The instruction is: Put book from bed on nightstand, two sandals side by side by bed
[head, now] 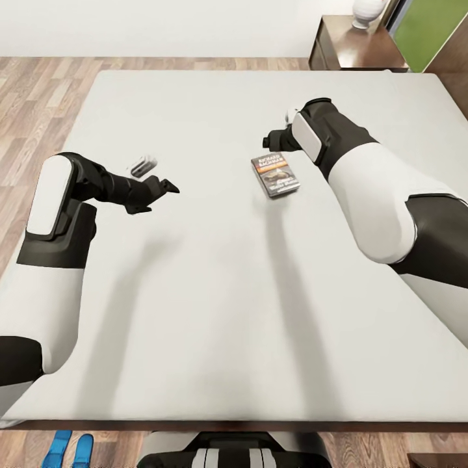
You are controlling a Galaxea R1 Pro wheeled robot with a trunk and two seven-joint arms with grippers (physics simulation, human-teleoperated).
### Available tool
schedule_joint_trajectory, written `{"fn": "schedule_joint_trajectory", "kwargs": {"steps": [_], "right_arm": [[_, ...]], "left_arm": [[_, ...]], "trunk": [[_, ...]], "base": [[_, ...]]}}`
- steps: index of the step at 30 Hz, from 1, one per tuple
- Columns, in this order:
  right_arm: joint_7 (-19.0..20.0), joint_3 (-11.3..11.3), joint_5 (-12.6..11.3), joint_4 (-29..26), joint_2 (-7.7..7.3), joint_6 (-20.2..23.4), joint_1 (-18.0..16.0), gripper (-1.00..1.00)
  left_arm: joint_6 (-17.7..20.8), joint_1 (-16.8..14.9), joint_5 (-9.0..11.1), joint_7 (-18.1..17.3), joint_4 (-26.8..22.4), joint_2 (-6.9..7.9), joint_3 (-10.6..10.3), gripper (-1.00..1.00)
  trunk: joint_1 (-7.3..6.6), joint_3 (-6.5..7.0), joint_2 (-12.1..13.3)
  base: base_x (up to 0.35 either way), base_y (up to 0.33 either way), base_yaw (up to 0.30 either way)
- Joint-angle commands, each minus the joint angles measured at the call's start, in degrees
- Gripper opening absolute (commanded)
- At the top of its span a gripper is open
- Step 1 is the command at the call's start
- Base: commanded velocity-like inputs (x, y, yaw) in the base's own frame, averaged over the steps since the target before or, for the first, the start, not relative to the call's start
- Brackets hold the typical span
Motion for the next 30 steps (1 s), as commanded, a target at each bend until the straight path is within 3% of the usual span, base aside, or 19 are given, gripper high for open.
{"fn": "schedule_joint_trajectory", "kwargs": {"steps": [1, 10, 15, 20, 30], "right_arm": [[-0.1, -0.3, 0.2, -0.1, 0.05, 0.3, -0.1, 1.0], [-0.1, -0.3, 0.2, -0.1, 0.05, 0.3, -0.3, 1.0], [-0.1, -0.3, 0.2, -0.1, 0.05, 0.2, -0.3, 1.0], [-0.1, -0.2, 0.2, -0.1, 0.05, 0.2, -0.3, 1.0], [-0.1, -0.2, 0.2, -0.2, 0.05, 0.2, -1.6, 1.0]], "left_arm": [[0.2, -0.1, 0.5, 0.6, -0.3, 0.14, -0.1, 1.0], [0.1, -1.9, 1.5, 0.5, -2.7, 1.0, -0.1, 1.0], [0.1, -4.0, 3.4, 1.0, -3.5, 1.33, -1.8, 1.0], [-0.3, -4.3, 4.1, 1.5, -3.7, 1.42, -3.1, 1.0], [-4.7, -4.5, 4.6, 8.2, -3.3, 1.49, -4.0, 1.0]], "trunk": [[0.0, -0.12, 0.0], [0.0, -0.92, 0.0], [0.0, -1.37, 0.0], [0.44, -2.17, -0.8], [2.63, -4.86, -4.8]], "base": [[0.0, 0.0, 0.0], [0.0, 0.0, 0.0], [0.0, 0.0, 0.0], [0.0, 0.0, 0.0], [0.0, 0.0, 0.0]]}}
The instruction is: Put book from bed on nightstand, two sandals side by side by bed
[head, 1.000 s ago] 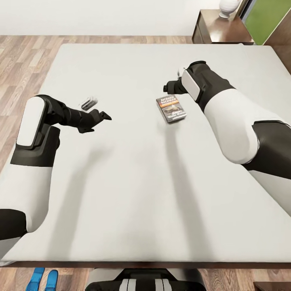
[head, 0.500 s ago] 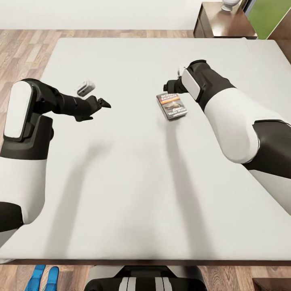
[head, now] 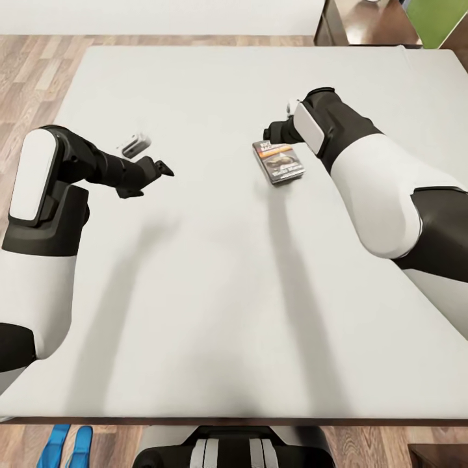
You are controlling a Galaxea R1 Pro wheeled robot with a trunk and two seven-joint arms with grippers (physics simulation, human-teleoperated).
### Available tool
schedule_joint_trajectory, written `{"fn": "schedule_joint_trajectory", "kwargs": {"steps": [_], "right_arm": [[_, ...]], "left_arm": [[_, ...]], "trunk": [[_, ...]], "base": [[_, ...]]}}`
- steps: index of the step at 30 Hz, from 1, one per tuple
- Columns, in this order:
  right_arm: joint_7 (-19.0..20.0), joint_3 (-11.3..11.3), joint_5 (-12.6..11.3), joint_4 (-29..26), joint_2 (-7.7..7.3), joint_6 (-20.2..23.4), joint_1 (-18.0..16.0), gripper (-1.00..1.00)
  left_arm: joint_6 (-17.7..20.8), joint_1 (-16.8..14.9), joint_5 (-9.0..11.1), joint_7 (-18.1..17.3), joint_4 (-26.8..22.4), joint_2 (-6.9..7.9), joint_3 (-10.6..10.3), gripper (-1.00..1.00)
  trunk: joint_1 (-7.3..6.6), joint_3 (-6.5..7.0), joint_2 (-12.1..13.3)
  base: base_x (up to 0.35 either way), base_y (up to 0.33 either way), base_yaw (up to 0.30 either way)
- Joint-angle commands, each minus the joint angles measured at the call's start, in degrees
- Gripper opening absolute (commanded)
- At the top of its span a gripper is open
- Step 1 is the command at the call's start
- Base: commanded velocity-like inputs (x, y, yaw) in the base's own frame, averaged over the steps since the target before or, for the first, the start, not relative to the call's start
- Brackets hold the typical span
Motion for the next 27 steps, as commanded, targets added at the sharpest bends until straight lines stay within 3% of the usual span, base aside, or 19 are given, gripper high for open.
{"fn": "schedule_joint_trajectory", "kwargs": {"steps": [1, 19, 27], "right_arm": [[-0.1, -0.3, 0.2, -0.1, 0.05, 0.2, -0.1, 1.0], [-0.1, -0.3, 0.3, -0.1, 0.05, -0.1, -0.7, 1.0], [-0.1, -0.3, 0.3, -0.1, 0.05, 0.1, -1.4, 1.0]], "left_arm": [[0.1, -0.1, 0.5, 0.9, 0.0, 0.04, -0.1, 1.0], [-1.1, 0.0, 0.5, 2.1, -0.5, 0.5, -0.1, 1.0], [-1.2, 0.0, 0.4, 2.2, -0.6, 0.55, 0.0, 1.0]], "trunk": [[0.22, -0.3, -0.4], [0.44, -2.09, -0.8], [1.54, -3.7, -2.8]], "base": [[0.0, 0.0, 0.0], [0.0, 0.0, 0.0], [0.0, 0.0, 0.0]]}}
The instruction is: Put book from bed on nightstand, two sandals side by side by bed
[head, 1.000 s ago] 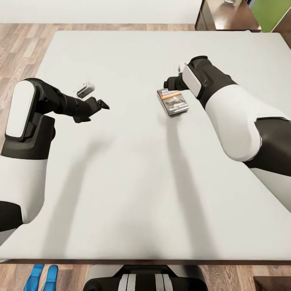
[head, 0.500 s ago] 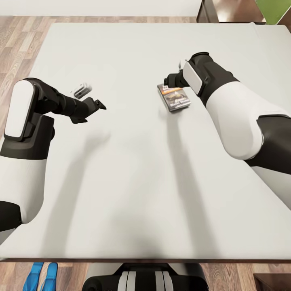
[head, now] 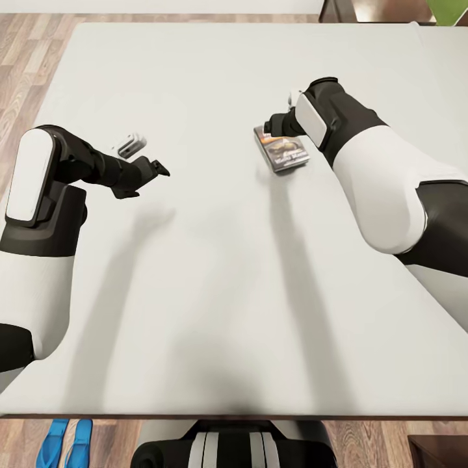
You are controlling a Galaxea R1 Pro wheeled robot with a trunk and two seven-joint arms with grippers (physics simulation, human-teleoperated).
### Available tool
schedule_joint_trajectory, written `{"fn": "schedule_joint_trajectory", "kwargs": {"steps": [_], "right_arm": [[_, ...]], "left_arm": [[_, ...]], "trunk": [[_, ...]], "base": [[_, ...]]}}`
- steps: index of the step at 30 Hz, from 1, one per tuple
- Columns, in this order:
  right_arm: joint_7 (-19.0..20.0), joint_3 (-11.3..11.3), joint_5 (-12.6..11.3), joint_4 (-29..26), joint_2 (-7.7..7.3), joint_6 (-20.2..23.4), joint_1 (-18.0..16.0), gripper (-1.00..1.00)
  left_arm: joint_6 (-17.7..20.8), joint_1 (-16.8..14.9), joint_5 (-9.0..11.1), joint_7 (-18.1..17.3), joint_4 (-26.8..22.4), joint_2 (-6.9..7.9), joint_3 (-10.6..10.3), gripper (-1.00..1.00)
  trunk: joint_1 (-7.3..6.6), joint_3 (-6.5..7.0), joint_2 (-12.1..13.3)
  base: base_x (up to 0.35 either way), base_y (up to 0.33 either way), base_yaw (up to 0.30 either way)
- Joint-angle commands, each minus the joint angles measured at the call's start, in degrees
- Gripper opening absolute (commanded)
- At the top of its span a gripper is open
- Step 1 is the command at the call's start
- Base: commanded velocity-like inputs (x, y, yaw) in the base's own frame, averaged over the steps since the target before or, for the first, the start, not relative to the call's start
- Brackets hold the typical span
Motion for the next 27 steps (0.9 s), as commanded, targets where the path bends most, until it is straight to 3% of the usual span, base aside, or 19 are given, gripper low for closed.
{"fn": "schedule_joint_trajectory", "kwargs": {"steps": [1, 27], "right_arm": [[-0.1, -0.3, 0.2, -0.1, 0.05, 0.3, 0.0, 1.0], [-0.5, 0.0, 0.9, -2.6, 0.05, 0.1, -0.8, 1.0]], "left_arm": [[0.4, -0.1, 0.5, 0.6, 0.0, 0.04, -0.1, 1.0], [0.5, -1.0, 0.7, 0.3, 0.0, 0.02, 0.2, 1.0]], "trunk": [[0.0, -0.12, 0.0], [0.0, -0.76, 0.0]], "base": [[0.0, 0.0, 0.0], [0.0, 0.0, 0.0]]}}
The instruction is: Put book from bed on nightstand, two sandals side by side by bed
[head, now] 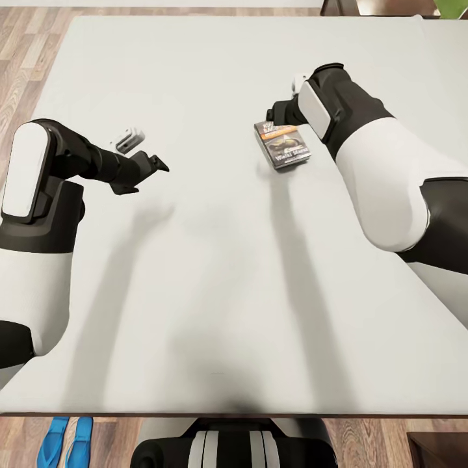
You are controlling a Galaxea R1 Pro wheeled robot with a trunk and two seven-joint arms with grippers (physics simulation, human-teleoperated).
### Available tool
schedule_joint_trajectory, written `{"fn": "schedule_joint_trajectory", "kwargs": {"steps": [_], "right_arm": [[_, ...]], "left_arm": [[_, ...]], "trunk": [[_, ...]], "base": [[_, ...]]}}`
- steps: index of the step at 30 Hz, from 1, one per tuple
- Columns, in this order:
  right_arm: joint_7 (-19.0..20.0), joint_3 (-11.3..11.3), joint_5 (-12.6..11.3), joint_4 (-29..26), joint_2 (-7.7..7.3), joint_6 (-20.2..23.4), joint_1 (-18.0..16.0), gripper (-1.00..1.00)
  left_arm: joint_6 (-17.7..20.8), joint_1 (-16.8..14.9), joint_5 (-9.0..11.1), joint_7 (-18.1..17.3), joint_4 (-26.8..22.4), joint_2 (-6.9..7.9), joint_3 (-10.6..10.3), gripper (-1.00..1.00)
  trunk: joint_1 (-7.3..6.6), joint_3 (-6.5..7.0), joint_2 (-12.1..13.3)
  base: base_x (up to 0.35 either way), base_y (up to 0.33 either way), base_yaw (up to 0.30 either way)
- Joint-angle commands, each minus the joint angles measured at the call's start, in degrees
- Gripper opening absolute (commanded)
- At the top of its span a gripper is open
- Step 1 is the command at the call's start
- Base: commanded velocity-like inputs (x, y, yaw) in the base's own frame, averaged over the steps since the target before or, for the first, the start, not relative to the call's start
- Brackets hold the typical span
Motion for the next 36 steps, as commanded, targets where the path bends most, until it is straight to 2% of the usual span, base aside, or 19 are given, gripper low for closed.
{"fn": "schedule_joint_trajectory", "kwargs": {"steps": [1, 15, 36], "right_arm": [[-0.2, -0.3, 0.3, -0.3, 0.05, 0.2, -0.1, 1.0], [-0.5, -0.3, 0.3, -1.1, 0.05, 0.6, -2.9, 1.0], [-0.5, -0.3, 0.2, -0.2, 0.05, 0.1, -3.4, 1.0]], "left_arm": [[0.4, 0.0, 0.4, 0.5, 0.0, 0.03, -0.1, 1.0], [0.4, 0.0, 0.5, -0.2, 0.0, 0.07, -0.1, 1.0], [0.3, 0.8, 0.6, 0.0, -1.7, 0.21, 0.2, 1.0]], "trunk": [[0.0, -0.03, 0.0], [0.0, -0.29, 0.0], [0.0, -2.01, 0.0]], "base": [[0.0, 0.0, 0.0], [0.0, 0.0, 0.0], [0.0, 0.0, 0.0]]}}
